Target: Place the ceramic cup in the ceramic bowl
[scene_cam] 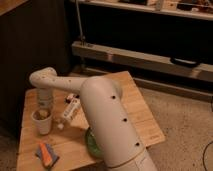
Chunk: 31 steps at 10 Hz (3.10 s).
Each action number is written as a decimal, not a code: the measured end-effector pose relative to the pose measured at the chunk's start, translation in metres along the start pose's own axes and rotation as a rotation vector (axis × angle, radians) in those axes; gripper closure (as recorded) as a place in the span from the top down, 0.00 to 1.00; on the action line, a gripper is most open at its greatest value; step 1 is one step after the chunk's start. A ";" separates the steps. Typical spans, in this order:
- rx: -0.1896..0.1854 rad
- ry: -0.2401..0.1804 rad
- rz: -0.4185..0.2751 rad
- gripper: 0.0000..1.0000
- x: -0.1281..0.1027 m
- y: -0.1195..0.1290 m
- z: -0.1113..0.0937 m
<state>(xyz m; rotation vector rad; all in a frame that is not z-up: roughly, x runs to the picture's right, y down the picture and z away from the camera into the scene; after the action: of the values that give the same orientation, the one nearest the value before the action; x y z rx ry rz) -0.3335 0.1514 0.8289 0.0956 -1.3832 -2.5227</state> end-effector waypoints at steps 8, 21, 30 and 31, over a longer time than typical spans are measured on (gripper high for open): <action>-0.046 0.094 -0.015 0.00 -0.143 -0.056 -0.147; -0.184 0.139 0.226 0.00 -0.408 0.005 -0.126; -0.131 0.070 0.133 0.00 -0.366 -0.005 -0.074; -0.127 0.066 0.131 0.00 -0.368 -0.006 -0.070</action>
<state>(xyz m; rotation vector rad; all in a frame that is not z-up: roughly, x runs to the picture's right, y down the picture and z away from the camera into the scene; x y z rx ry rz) 0.0324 0.1921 0.7609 0.0604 -1.1616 -2.4680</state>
